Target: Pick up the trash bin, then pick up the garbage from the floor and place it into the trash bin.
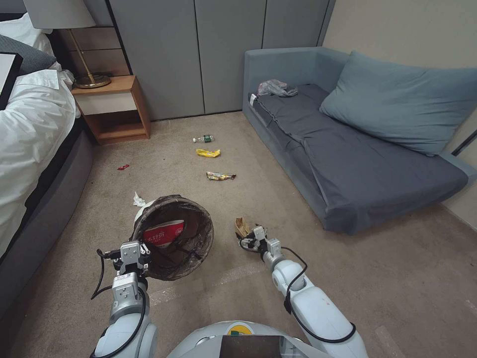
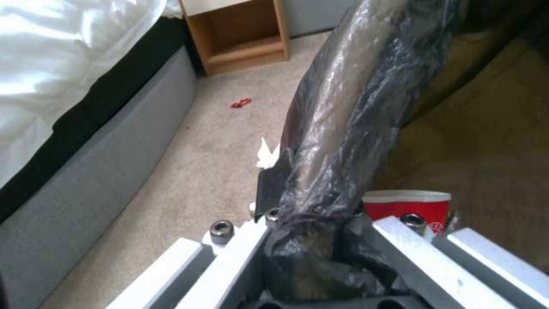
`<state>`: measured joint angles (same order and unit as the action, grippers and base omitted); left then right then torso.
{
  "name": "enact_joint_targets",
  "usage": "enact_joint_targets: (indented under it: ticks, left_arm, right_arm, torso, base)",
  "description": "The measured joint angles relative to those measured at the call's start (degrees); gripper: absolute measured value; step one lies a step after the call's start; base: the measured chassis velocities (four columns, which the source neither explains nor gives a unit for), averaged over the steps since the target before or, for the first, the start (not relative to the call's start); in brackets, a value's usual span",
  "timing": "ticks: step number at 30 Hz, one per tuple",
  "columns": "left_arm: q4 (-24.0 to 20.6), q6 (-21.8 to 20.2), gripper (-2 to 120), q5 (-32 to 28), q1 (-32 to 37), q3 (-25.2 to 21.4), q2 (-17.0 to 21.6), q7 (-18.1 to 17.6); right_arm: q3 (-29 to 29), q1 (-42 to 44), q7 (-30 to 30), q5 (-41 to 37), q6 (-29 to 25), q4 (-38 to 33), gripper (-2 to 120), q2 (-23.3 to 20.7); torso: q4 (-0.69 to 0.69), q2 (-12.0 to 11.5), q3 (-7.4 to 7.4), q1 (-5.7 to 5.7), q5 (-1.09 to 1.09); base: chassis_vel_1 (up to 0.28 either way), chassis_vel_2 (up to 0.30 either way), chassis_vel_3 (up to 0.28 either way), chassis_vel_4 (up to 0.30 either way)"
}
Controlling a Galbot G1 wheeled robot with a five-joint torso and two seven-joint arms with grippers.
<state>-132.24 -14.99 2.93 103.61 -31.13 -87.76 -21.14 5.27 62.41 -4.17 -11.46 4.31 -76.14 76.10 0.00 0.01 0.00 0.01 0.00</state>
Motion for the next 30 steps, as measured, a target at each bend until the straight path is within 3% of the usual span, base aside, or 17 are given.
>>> enact_joint_targets:
  ticks: [6, 9, 19, 30]
  left_arm:
    - [0.0, 0.1, 0, 0.0, 0.2, -0.1, 0.0, -0.1]
    - [0.0, 0.1, 0, 0.0, 0.3, -0.1, 0.0, -0.1]
    - [0.1, 0.2, 0, 0.2, 0.2, 0.1, -0.2, -0.2]
    - [0.3, 0.3, 0, 0.3, 0.1, 0.1, -0.2, -0.2]
  right_arm:
    - [0.6, -2.6, -1.3, 2.4, -2.2, 9.6, 96, 1.5]
    - [0.7, -3.0, -1.6, 2.7, -2.5, 10.9, 92, 1.6]
    - [1.8, -4.9, -2.7, 4.0, -6.0, 17.3, 49, 2.1]
    - [2.5, -4.8, -2.6, 4.3, -6.7, 16.9, 9, 2.3]
  torso:
    - [0.00, 0.0, 0.00, 0.00, 0.00]
    - [0.00, 0.0, 0.00, 0.00, 0.00]
    - [-0.02, 0.0, 0.00, -0.01, -0.01]
    - [0.00, 0.0, 0.00, 0.00, 0.01]
  base:
    - [0.000, 0.000, 0.000, 0.000]
    - [0.000, 0.000, 0.000, 0.000]
    - [0.000, 0.000, 0.000, 0.000]
    - [0.000, 0.000, 0.000, 0.000]
